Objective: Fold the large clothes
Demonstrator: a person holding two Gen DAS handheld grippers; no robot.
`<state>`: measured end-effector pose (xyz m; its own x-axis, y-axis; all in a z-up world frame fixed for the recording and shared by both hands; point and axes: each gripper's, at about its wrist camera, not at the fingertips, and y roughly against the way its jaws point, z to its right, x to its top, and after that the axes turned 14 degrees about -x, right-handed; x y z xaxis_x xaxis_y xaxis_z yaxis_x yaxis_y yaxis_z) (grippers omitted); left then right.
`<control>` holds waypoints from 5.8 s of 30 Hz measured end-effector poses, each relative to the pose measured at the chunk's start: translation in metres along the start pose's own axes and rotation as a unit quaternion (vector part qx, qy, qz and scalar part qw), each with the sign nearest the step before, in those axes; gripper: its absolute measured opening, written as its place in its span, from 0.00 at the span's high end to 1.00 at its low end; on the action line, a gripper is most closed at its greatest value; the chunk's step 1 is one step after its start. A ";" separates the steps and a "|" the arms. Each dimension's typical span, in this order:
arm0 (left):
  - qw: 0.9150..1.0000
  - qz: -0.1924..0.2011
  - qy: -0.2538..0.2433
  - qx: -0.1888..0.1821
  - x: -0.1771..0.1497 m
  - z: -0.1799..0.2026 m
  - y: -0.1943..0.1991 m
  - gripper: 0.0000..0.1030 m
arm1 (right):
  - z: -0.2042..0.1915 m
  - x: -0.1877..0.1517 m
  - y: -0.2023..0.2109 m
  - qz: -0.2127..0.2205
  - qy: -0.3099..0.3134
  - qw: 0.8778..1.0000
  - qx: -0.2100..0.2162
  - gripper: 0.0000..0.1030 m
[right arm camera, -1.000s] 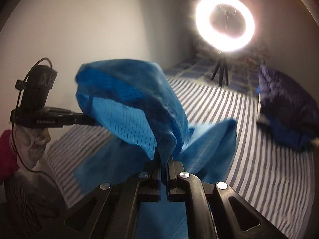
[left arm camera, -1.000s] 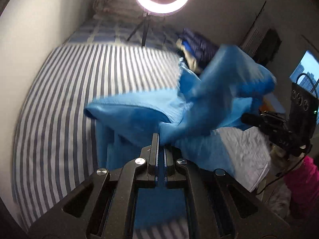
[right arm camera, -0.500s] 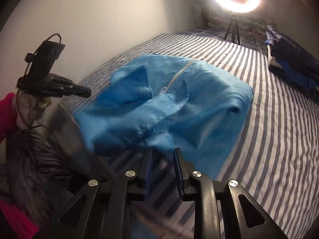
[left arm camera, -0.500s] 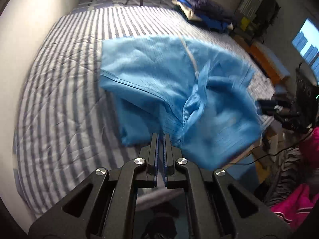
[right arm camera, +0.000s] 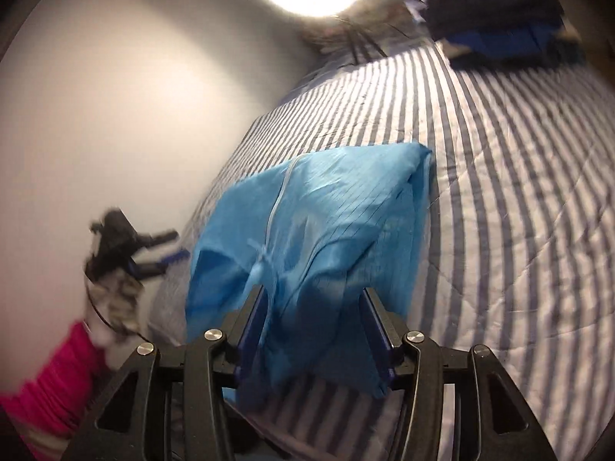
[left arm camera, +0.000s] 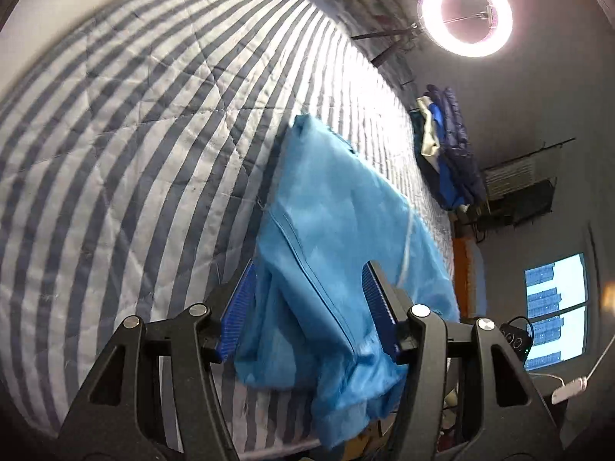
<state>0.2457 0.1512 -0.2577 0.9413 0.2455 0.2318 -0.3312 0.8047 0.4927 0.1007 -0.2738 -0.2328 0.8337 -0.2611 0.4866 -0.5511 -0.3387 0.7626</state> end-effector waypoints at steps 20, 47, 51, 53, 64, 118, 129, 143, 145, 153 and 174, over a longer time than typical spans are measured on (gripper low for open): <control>0.990 -0.064 -0.083 0.099 -0.031 0.011 -0.062 0.97 | 0.001 -0.025 -0.042 -0.078 0.010 0.997 0.006 0.98; 0.977 -0.076 -0.160 0.121 0.016 0.045 -0.158 0.81 | -0.065 0.069 -0.125 -0.045 0.181 0.964 -0.188 0.75; 0.980 -0.067 -0.153 0.111 0.017 0.042 -0.145 0.84 | -0.051 0.058 -0.117 -0.026 0.192 0.962 -0.195 0.76; 0.978 -0.052 -0.163 0.121 0.014 0.048 -0.128 0.84 | -0.052 0.058 -0.102 -0.021 0.189 0.960 -0.203 0.76; 0.969 -0.069 -0.236 0.039 -0.093 0.084 -0.017 0.84 | -0.084 -0.001 0.015 -0.001 0.210 0.976 -0.047 0.75; 0.861 -0.139 -0.438 0.216 -0.220 0.077 -0.090 0.93 | -0.184 0.010 -0.111 -0.110 0.272 0.954 0.063 0.92; 0.869 -0.133 -0.434 0.199 -0.218 0.077 -0.081 1.00 | -0.182 0.009 -0.124 -0.150 0.280 0.943 0.100 0.57; 0.866 -0.099 -0.454 0.184 -0.226 0.092 -0.056 1.00 | -0.185 0.021 -0.123 -0.089 0.265 0.959 0.043 1.00; 0.868 -0.104 -0.449 0.186 -0.225 0.090 -0.059 1.00 | -0.189 0.018 -0.133 -0.094 0.277 0.956 0.022 1.00; 0.891 -0.095 -0.412 0.165 -0.210 0.095 -0.037 1.00 | -0.162 0.030 -0.092 -0.070 0.209 0.975 0.029 0.72; 0.934 -0.092 -0.285 0.193 -0.079 0.037 -0.054 1.00 | -0.042 -0.029 -0.039 -0.075 0.140 0.977 -0.144 0.72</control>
<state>0.1865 0.0687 -0.2717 0.8332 -0.2937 0.4686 -0.2703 0.5228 0.8084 0.0994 -0.2147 -0.2589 0.9037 0.0430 0.4261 -0.4223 -0.0753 0.9033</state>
